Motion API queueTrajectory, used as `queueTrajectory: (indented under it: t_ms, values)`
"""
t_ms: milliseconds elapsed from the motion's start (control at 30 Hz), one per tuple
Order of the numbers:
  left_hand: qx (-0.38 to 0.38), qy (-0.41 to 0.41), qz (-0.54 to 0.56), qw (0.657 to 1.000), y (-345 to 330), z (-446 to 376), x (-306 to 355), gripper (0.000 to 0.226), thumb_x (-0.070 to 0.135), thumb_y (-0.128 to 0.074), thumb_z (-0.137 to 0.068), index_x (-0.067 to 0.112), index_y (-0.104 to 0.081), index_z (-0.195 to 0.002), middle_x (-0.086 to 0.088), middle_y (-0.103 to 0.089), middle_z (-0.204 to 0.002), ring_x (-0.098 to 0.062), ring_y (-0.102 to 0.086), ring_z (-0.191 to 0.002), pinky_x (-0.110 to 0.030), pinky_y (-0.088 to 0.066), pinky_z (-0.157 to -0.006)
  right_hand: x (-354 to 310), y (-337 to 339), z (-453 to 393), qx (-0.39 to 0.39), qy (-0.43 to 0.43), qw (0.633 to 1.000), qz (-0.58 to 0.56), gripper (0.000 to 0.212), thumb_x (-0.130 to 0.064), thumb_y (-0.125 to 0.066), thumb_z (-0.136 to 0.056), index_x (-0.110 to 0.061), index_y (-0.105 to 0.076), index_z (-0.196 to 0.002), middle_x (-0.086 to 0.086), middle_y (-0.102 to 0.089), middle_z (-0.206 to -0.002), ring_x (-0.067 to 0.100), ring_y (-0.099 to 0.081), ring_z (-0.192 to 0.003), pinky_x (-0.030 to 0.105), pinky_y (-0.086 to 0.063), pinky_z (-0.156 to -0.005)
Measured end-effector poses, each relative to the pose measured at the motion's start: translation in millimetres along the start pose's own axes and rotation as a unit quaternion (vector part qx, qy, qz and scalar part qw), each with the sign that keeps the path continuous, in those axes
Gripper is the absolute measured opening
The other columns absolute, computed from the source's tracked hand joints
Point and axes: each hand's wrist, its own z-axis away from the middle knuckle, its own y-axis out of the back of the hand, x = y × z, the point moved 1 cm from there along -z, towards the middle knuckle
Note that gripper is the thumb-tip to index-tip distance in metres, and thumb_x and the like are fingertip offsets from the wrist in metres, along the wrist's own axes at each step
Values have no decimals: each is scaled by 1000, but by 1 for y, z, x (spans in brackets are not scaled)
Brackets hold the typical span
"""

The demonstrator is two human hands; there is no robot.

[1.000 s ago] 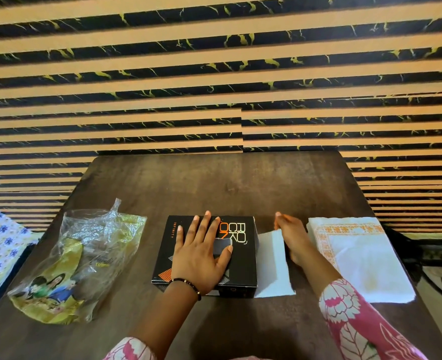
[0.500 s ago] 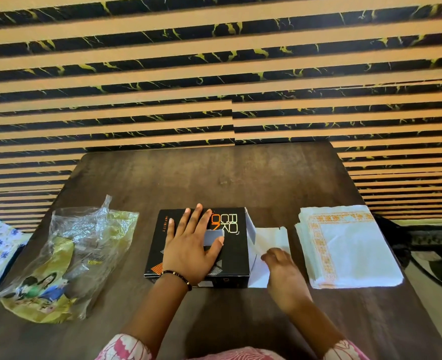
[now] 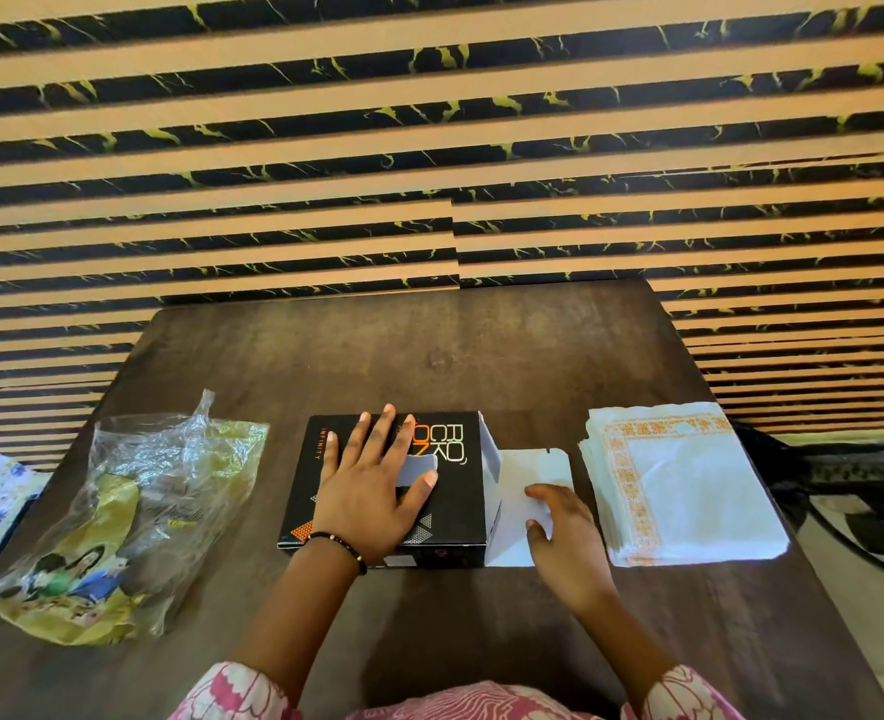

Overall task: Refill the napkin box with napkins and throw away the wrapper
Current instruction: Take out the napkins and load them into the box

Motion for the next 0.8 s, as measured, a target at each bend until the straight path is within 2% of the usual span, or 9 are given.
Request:
queueTrajectory:
  t_ms: [133, 200, 267, 367, 500, 567, 633, 733, 800]
  values:
    - [-5, 10, -11, 1000, -1, 0, 3, 80, 69, 4, -72, 35, -1, -146, 7, 3, -158, -18, 7, -145, -47, 13, -114, -9, -2, 4, -105, 58, 993, -6, 41, -6, -52, -89, -26, -48, -125, -7, -51, -134, 15, -48, -125, 25, -37, -104]
    - [-1, 16, -6, 1000, 0, 0, 4, 80, 68, 3, -73, 37, -3, -145, 8, 1, -158, -18, 5, -145, -47, 11, -115, -10, 2, 6, -122, 60, 991, -19, 30, -2, -51, -89, -25, -54, -108, -5, -57, -117, 15, -56, -112, 12, -43, -91]
    - [3, 23, -2, 1000, 0, 1, 7, 78, 68, 0, -73, 38, -7, -145, 8, -3, -158, -18, 3, -146, -48, 8, -115, -6, 11, 7, -128, 38, 990, -50, 35, 4, -45, -89, -29, -54, -82, -9, -59, -94, 14, -60, -97, 2, -44, -73]
    - [-1, 50, 19, 999, 3, -1, 12, 68, 63, -18, -83, 36, -11, -145, 8, -4, -158, -22, 5, -146, -53, 8, -114, -6, 23, 16, -181, 9, 980, -84, 39, 4, -41, -89, -27, -59, -72, -8, -60, -83, 12, -60, -89, 8, -45, -71]
    - [-39, 67, 1, 997, 4, -6, 26, 65, 49, -30, -92, 25, -3, -147, -1, 6, -159, -27, 16, -144, -66, 5, -110, -16, 16, 28, -269, 20, 952, -143, 18, -3, -57, -84, -18, -64, -80, -4, -67, -82, 9, -64, -83, 15, -50, -76]
    - [-57, 66, -3, 996, 0, -5, 30, 77, 66, -24, -85, 28, 4, -146, -1, 14, -157, -35, 20, -141, -72, 9, -102, -21, 11, 29, -285, 16, 947, -146, 10, -10, -67, -79, -18, -63, -83, -3, -67, -85, 9, -65, -85, 15, -50, -76]
    - [-74, 51, 2, 996, -2, -3, 28, 96, 86, -14, -64, 37, 12, -143, 1, 22, -155, -43, 22, -138, -75, 13, -97, -25, 8, 28, -276, 9, 949, -149, 13, -11, -71, -76, -19, -60, -78, -5, -64, -79, 7, -63, -78, 12, -49, -70]
    - [-109, -9, -21, 994, 0, -1, 24, 118, 99, -8, -39, 43, 17, -140, 3, 29, -153, -40, 35, -133, -76, 19, -91, -27, 2, 27, -234, -10, 960, -151, 15, -12, -72, -75, -19, -60, -70, -6, -61, -67, 6, -59, -66, 14, -48, -65]
    - [-117, -61, -83, 988, 1, 4, 25, 123, 99, -14, -39, 38, 19, -141, 2, 29, -153, -35, 40, -131, -77, 22, -88, -28, -2, 27, -208, -16, 966, -154, 17, -15, -74, -73, -18, -59, -66, -5, -60, -65, 8, -57, -64, 20, -47, -65]
